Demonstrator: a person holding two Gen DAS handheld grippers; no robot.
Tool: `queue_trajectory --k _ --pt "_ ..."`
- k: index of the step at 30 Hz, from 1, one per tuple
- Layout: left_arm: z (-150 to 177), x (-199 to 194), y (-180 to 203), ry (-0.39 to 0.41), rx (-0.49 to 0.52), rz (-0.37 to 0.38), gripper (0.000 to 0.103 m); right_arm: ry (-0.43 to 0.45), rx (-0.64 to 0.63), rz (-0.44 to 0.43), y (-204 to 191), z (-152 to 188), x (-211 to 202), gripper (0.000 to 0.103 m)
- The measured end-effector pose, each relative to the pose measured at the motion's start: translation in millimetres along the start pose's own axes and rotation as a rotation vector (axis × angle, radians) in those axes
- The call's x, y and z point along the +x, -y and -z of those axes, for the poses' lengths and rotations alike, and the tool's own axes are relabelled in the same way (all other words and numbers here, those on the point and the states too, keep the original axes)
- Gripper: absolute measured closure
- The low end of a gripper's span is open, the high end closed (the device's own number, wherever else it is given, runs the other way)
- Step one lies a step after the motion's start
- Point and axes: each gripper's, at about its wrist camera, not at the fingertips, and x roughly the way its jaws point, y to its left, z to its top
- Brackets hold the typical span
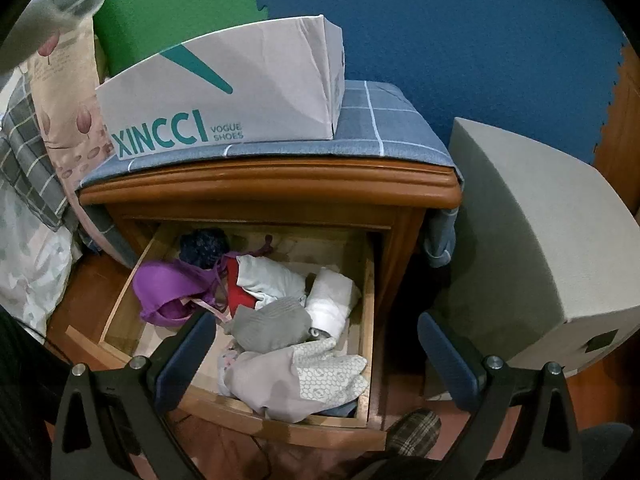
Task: Take underwear out of drawer
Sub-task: 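Carry the white underwear into the XINCCI box and open the left gripper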
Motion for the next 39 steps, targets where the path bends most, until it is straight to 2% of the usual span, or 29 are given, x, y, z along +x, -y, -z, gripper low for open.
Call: queue_trajectory --k 8,16,20,22,29,33,39 --pt "-48 8 -11 0.067 0.010 -0.046 0.095 -0.005 0.014 -0.017 2 0 0 0.000" --pt "-124 60 -36 0.080 -0.041 -0.056 0.094 -0.027 -0.001 -0.048 -4 1 4 0.000" --pt "-143 103 -36 0.005 -0.031 -0.094 0.094 -0.033 0.002 -0.058 -4 1 5 0.000" --pt "-143 128 -38 -0.043 -0.064 -0.090 0.094 -0.039 0.006 -0.065 -4 2 6 0.000" --pt "-112 223 -42 -0.246 -0.154 -0.086 0.093 -0.062 0.011 -0.093 -5 3 10 0.000" --pt "-99 261 -48 -0.326 -0.192 -0.092 0.094 -0.068 0.012 -0.107 -5 4 11 0.000" --pt "-89 302 -55 -0.423 -0.197 -0.112 0.093 -0.093 0.026 -0.128 -2 6 15 0.000"
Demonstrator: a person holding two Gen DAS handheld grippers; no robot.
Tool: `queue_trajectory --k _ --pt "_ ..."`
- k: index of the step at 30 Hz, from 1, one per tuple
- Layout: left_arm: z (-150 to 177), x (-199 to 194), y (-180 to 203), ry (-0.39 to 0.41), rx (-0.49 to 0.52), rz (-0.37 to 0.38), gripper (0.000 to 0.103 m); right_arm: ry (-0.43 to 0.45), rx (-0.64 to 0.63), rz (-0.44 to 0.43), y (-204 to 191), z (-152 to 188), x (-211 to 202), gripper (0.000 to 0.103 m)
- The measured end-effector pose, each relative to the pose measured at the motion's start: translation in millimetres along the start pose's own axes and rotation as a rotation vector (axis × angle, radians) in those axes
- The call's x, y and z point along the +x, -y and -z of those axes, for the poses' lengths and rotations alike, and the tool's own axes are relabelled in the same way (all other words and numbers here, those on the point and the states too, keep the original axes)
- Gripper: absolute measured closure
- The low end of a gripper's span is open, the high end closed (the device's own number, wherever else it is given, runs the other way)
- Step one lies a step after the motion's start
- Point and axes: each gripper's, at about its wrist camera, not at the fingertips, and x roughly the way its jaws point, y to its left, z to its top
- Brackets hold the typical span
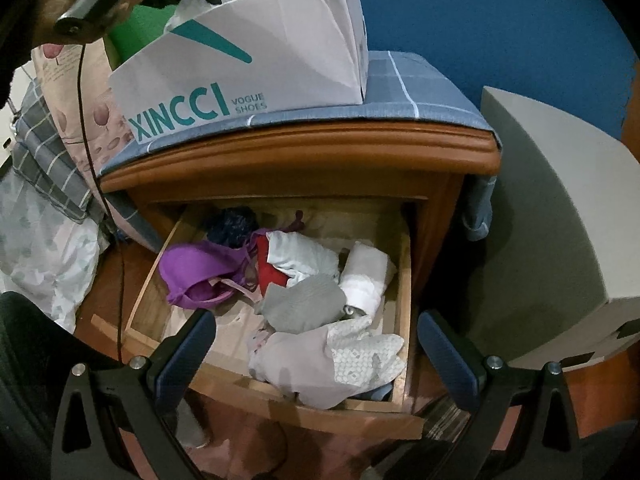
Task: Take underwear out of drawer
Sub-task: 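Carry the white underwear into the XINCCI box and open the left gripper, then lower the right tool into the drawer and grasp the beige lace underwear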
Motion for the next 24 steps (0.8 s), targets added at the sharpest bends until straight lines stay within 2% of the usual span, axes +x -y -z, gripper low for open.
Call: queue_trajectory --k 3,14,16,18,22,24 --pt "0 18 0 -0.067 -0.003 -0.011 0.093 -0.008 0.001 -0.010 0 0 1 0.000" --pt "1 60 -10 -0.163 -0.012 -0.065 0.088 -0.035 -0.022 -0.008 -4 2 9 0.000" --pt "3 63 -12 -0.175 -0.020 -0.055 0.083 -0.038 -0.026 -0.002 -4 3 10 0.000" --pt "5 65 -15 -0.183 -0.023 -0.056 0.067 -0.040 -0.034 0.008 -4 3 11 0.000" --pt "8 57 -21 -0.164 -0.033 -0.032 0.055 -0.019 -0.044 0.030 -4 3 9 0.000" --pt "8 44 -26 -0.128 -0.038 -0.015 0.037 -0.015 -0.040 0.040 -1 4 9 0.000"
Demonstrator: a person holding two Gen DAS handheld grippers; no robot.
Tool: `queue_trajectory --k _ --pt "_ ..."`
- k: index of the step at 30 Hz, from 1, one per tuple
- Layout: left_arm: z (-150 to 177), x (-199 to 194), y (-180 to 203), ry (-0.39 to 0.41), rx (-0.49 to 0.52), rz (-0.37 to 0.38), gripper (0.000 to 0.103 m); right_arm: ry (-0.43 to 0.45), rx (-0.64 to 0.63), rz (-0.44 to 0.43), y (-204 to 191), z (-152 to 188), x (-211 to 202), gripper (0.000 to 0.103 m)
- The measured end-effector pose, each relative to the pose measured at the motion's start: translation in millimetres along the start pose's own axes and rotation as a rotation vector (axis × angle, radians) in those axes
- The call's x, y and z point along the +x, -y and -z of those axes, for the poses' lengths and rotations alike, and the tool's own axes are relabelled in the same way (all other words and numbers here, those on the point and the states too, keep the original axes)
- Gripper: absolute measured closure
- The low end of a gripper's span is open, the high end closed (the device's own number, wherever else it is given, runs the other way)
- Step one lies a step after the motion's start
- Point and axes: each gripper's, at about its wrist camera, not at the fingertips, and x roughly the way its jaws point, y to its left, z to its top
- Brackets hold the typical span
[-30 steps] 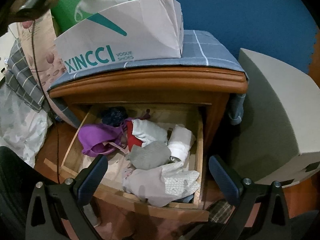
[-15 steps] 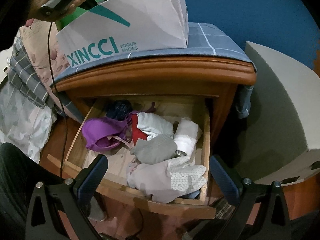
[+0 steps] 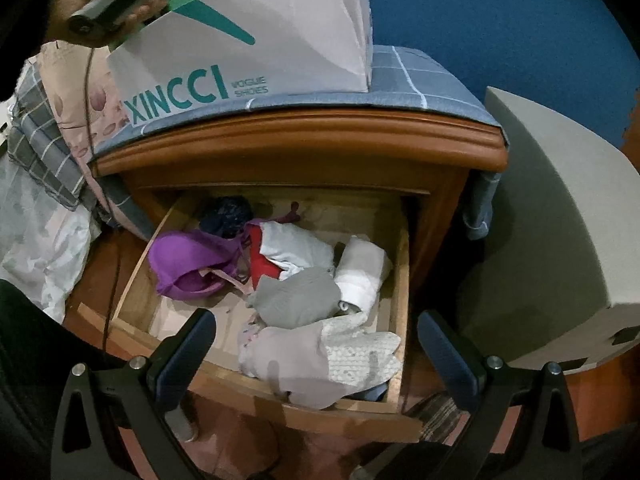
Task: Take underwear out of drawer
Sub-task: 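Lower the right tool into the drawer and grasp the beige lace underwear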
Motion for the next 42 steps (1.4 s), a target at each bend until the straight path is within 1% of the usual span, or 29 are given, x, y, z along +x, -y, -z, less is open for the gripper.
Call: queue_trajectory --k 2,3,4,6,7,9,10,11,13,14,15,17,18,19,20,21,22,24,27,29,30,32,33,34,35,36,37,38,42 --pt "4 -21 -4 0.057 0.012 0.038 0.031 0.001 0.011 -0.007 4 1 0 0.000" --pt "10 -40 -8 0.099 0.032 0.061 0.031 0.000 0.022 -0.010 7 2 1 0.000" --pt "14 -51 -11 0.124 0.043 0.075 0.031 -0.010 0.047 -0.034 12 3 2 0.000" --pt "36 -94 -24 0.245 0.060 0.138 0.029 -0.025 0.096 -0.043 22 6 5 0.000" --pt "50 -115 -32 0.313 0.059 0.169 0.025 -0.042 0.118 -0.032 28 7 6 0.000" --pt "94 -155 -53 0.465 0.057 0.234 0.000 -0.076 0.132 -0.023 31 11 8 0.000" --pt "121 -169 -66 0.540 0.049 0.242 0.001 -0.084 0.114 -0.008 28 12 7 0.000" --pt "138 -175 -72 0.573 0.043 0.234 0.001 -0.084 0.087 0.008 23 13 5 0.000" --pt "187 -180 -91 0.634 0.047 0.232 0.001 -0.088 0.023 0.027 8 11 5 0.000" --pt "201 -179 -93 0.648 0.053 0.221 0.001 -0.101 -0.005 0.031 2 10 8 0.000" --pt "225 -173 -99 0.679 0.068 0.207 0.001 -0.133 -0.044 0.047 -8 10 15 0.000" --pt "248 -160 -106 0.686 0.065 0.189 0.001 -0.200 -0.093 0.078 -19 13 30 0.000" --pt "261 -150 -111 0.690 0.048 0.206 0.001 -0.242 -0.117 0.086 -27 16 42 0.000" --pt "274 -138 -117 0.700 0.024 0.231 0.001 -0.258 -0.136 0.095 -32 17 47 0.000" --pt "277 -131 -119 0.695 0.013 0.241 0.001 -0.262 -0.157 0.129 -38 18 53 0.000" --pt "282 -118 -122 0.675 -0.004 0.267 0.001 -0.261 -0.162 0.148 -41 17 58 0.000" --pt "285 -111 -124 0.662 -0.005 0.291 0.001 -0.266 -0.155 0.140 -42 16 62 0.000" --pt "287 -102 -127 0.628 0.003 0.307 0.001 -0.292 -0.129 0.112 -41 16 73 0.000" --pt "286 -91 -131 0.583 0.001 0.342 0.001 -0.335 -0.095 0.147 -33 18 92 0.000" --pt "286 -87 -131 0.568 0.000 0.338 0.001 -0.344 -0.012 0.100 -21 19 98 0.000" --pt "287 -86 -132 0.562 -0.001 0.340 0.001 -0.353 0.004 0.097 -19 19 100 0.000" --pt "288 -82 -134 0.546 -0.010 0.345 0.001 -0.386 0.015 0.098 -14 24 110 0.004" --pt "289 -80 -133 0.536 -0.011 0.346 0.001 -0.388 0.035 0.067 -11 25 111 0.007" --pt "289 -78 -132 0.525 -0.010 0.341 0.001 -0.392 0.061 0.047 -8 25 112 0.029" --pt "289 -74 -132 0.518 -0.012 0.332 0.001 -0.404 0.055 0.064 -7 25 112 0.053" --pt "289 -70 -130 0.507 -0.016 0.322 0.001 -0.398 0.036 0.066 -9 24 108 0.058" --pt "290 -67 -129 0.498 -0.016 0.321 0.001 -0.390 0.025 0.062 -10 23 103 0.068" --pt "290 -64 -127 0.488 -0.013 0.315 0.001 -0.379 0.018 0.062 -12 22 98 0.072" --pt "291 -53 -119 0.460 0.013 0.284 0.001 -0.280 0.022 0.066 -14 16 58 0.075"
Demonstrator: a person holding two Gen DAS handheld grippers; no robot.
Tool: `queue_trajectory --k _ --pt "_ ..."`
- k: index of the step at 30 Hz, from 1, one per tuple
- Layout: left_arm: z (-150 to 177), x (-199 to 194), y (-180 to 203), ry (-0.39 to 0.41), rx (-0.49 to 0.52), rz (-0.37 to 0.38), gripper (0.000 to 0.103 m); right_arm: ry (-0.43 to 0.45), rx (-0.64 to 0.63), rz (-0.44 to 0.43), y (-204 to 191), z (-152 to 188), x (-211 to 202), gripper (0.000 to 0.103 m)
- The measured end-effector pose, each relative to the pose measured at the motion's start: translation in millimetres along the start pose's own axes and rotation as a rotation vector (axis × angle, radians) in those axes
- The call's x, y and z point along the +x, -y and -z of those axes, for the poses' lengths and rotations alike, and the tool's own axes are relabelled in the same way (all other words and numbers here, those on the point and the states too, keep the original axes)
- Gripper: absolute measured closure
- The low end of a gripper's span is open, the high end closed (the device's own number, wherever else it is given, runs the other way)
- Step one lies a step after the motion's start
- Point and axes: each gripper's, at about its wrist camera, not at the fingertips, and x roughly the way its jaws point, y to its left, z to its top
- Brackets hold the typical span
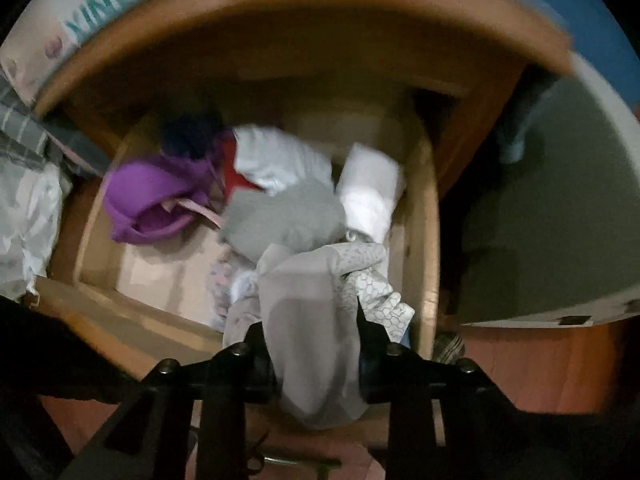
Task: Take underwear out of drawer
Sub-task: 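Lower the right tool into the drawer and grasp the beige lace underwear, then lift the beige lace underwear with the right gripper into the XINCCI box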
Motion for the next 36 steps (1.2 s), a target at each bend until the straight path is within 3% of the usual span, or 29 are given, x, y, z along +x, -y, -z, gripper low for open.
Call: queue_trajectory --k 5,10,18,28,36 --pt "10 15 6 -0.049 0.021 -0.027 0.001 0.187 -0.069 0.072 -15 -1 -77 0.076" --pt "16 26 17 -0.075 0.049 -0.033 0.001 0.374 -0.104 0.149 -23 -26 -154 0.076" --pt "25 29 40 -0.071 0.167 -0.030 0.001 0.577 -0.070 0.203 -29 -78 -225 0.076" --pt "26 30 44 -0.084 0.177 -0.011 0.001 0.692 -0.058 0.174 -63 -148 -270 0.076" --pt "21 33 33 -0.098 0.108 -0.004 0.001 0.711 -0.088 0.192 -91 -190 -270 0.076"
